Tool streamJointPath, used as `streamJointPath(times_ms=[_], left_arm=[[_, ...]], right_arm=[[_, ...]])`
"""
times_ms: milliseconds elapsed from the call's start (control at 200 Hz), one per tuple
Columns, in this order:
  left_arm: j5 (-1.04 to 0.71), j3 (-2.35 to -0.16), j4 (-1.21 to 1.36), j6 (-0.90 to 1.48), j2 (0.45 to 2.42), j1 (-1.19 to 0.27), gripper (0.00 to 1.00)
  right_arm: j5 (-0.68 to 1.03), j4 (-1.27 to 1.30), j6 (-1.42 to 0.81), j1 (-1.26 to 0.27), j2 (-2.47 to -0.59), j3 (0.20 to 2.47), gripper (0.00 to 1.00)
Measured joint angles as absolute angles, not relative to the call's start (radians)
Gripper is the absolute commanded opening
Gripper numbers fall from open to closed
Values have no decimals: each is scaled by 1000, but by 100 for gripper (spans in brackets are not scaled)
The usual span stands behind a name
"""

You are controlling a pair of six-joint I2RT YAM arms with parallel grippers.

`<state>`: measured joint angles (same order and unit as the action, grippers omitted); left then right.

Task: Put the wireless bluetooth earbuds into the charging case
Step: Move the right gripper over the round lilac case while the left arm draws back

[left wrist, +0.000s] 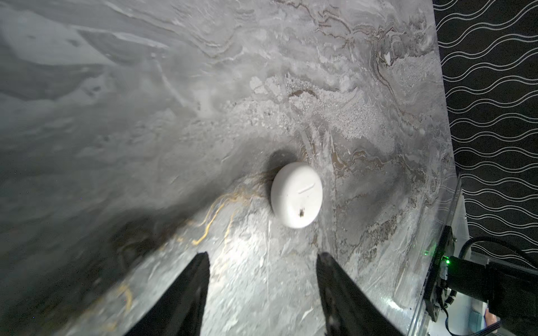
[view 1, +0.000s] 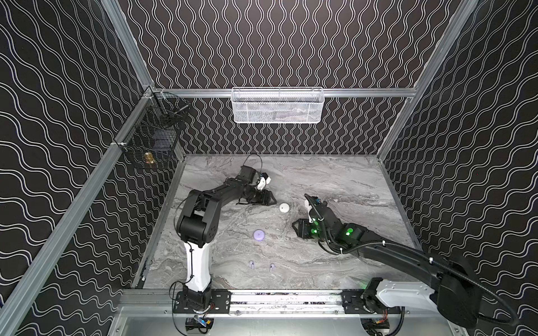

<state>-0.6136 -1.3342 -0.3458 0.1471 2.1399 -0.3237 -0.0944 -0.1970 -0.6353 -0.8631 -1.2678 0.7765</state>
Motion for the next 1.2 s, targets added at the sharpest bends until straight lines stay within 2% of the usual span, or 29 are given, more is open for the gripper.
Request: streamJointPath(times_ms=[180, 546, 661, 751, 891, 971, 1201], left_arm=[[-623, -1237, -369, 89, 2012, -255, 63], [-776, -1144, -462, -6, 1898, -96, 64], [-830, -1151, -473, -6, 1890, 8, 64], [-871, -1161, -485, -10, 1890, 94, 64], [-905, -1164, -525, -43, 1886, 156, 64], [-914, -1156, -548, -72, 1872, 171, 64], [-933, -1128, -593, -124, 1845, 189, 64]], right_arm=[[-65, -176, -535, -923, -1437, 853, 67], [-71, -259, -181, -1023, -1727, 1163, 66], [-105, -290, -79, -1060, -1804, 1227, 77], [-136, -304, -14, -1068, -1855, 1259, 80], [-163, -328, 61, -1085, -1930, 1301, 79], [-168, -341, 97, -1089, -1961, 1319, 74], [-162, -346, 187, -1087, -1984, 1339, 71]])
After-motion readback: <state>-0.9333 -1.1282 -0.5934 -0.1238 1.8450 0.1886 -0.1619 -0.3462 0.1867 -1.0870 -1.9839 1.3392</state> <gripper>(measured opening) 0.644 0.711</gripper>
